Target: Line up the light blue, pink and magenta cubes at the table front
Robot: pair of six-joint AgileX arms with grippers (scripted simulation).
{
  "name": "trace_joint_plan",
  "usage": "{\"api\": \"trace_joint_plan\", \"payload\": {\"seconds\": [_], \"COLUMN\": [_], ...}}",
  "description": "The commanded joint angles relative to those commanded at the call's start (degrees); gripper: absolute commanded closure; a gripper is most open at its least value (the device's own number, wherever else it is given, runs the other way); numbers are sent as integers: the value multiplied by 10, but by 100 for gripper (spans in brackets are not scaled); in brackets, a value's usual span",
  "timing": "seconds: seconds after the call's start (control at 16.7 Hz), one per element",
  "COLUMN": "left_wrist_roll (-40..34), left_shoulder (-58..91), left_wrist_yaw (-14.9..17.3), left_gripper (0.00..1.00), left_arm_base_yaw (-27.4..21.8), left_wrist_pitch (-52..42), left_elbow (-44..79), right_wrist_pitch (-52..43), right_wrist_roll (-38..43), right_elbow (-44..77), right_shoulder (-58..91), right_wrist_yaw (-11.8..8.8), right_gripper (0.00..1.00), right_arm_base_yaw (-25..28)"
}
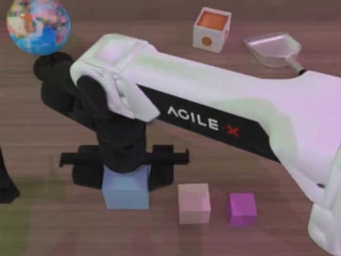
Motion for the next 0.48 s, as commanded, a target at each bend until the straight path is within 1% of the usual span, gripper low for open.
{"api": "trace_joint_plan", "payload": {"seconds": [0.18,0.48], "left_wrist_roll": [0,0], "left_shoulder": [0,0], "left_wrist_yaw": [0,0], "left_gripper": [0,0], "left_arm_base_yaw": [0,0], "left_wrist_pitch": [0,0], "left_elbow": [0,0], "right_wrist_pitch": [24,132], "right_wrist_roll": [-1,1], "right_elbow": [-23,-117], "right_shoulder": [1,14], "right_wrist_yaw": [0,1], "right_gripper": [100,100], "right_arm_base_yaw": [0,2]}}
